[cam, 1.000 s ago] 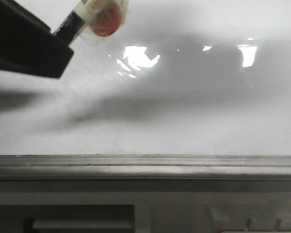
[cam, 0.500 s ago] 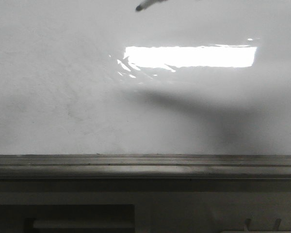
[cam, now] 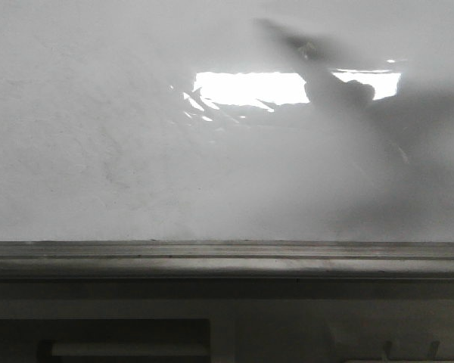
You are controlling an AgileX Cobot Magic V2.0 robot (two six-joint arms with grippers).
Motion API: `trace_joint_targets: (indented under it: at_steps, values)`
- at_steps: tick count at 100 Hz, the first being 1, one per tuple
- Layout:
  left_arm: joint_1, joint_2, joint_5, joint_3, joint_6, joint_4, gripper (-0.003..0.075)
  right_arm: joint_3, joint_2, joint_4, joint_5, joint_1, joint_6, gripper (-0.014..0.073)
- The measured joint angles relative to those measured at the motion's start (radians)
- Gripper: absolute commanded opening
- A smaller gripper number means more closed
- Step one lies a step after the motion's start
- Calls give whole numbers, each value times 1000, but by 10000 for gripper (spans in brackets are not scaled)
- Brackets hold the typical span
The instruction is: Write number 6 on whiteboard
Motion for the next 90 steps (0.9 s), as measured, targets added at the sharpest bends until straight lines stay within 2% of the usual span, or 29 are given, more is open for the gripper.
trace_joint_targets:
  at_steps: [17,45,64,76,90]
  values:
    - [0,0,4,0,0,0,493,-2,72,7,-3,2,-2,-43]
    - [0,0,5,0,0,0,493,-6,143,-25,262,4,2,-43]
    - [0,0,5,0,0,0,493,3,102,-142,358,-56,113,-43]
    - [0,0,11,0,0,0,493,6,60,-172,357,-98,142,-43]
    - [0,0,17,0,0,-7,493,6,49,-174,329,-99,150,-44]
